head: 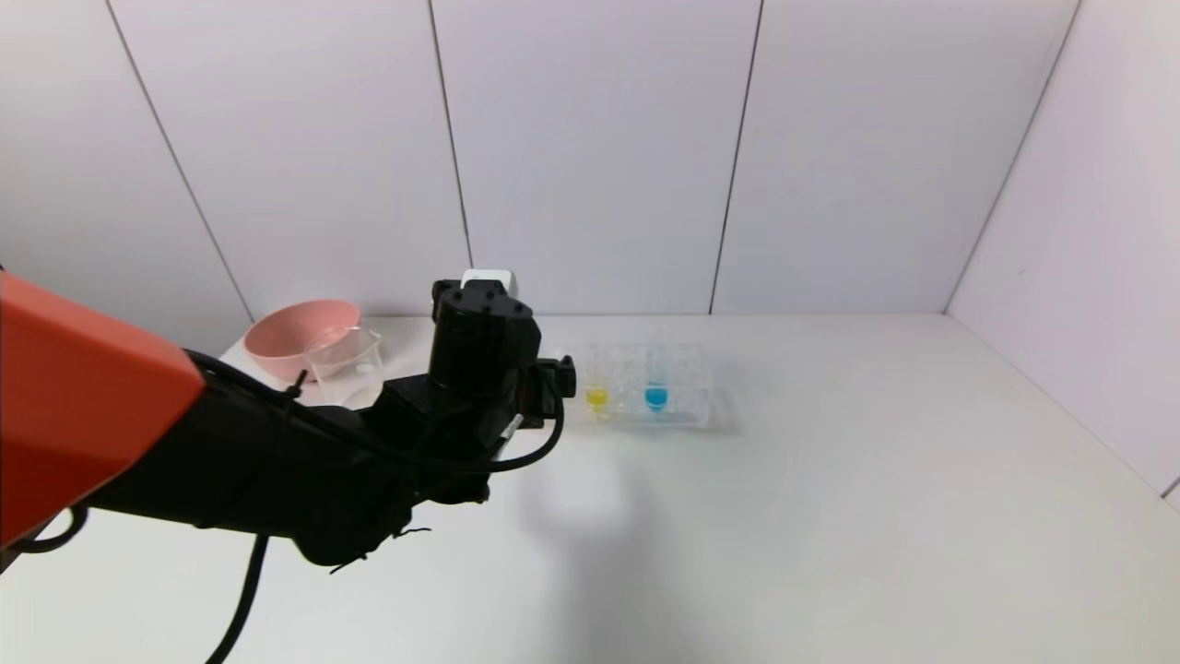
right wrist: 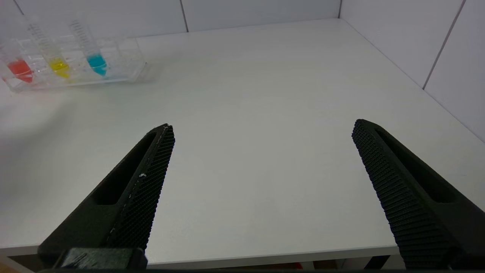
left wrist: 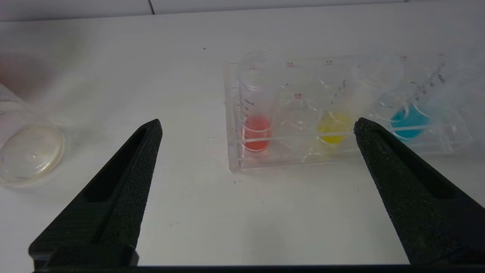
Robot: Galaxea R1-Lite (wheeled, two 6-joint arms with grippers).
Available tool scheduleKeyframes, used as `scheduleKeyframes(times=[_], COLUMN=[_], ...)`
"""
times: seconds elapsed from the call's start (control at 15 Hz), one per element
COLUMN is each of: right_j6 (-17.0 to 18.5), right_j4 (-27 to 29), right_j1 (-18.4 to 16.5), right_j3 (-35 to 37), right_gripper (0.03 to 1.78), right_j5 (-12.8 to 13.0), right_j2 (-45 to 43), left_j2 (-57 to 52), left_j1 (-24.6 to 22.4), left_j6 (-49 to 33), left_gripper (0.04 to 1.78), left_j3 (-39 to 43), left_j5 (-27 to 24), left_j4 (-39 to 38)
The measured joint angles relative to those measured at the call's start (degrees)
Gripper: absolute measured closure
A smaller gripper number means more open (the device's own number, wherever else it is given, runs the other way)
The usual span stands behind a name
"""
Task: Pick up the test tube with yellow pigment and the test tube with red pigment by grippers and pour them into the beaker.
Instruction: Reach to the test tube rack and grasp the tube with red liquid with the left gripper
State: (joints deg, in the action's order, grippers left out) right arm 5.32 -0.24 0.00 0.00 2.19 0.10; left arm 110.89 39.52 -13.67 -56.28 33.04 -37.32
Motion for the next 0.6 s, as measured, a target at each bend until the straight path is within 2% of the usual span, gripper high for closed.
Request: scheduleKeyframes(times=[0.07, 0.27, 0.6], right_j6=[0.02, 0.02, 0.0], right_j4=[0.0, 0.0, 0.02], right_j1=[0.0, 0.0, 0.0], right_j3=[0.0, 0.0, 0.0], right_gripper=[0.1, 0.1, 0.1], right_j5=[-0.02, -0.02, 0.0], right_j2=[0.0, 0.0, 0.0], left_j2=[2.47, 8.11, 13.46], left_j1=[0.06, -0.11, -2.16], left_j6=[0.88, 3.85, 4.49], left_gripper=[0.06, 0.06, 0.06], left_j3=[-1.49, -3.52, -6.73], left_j5=[2.33, 4.64, 5.11], left_j4=[-1.96, -8.74, -13.51])
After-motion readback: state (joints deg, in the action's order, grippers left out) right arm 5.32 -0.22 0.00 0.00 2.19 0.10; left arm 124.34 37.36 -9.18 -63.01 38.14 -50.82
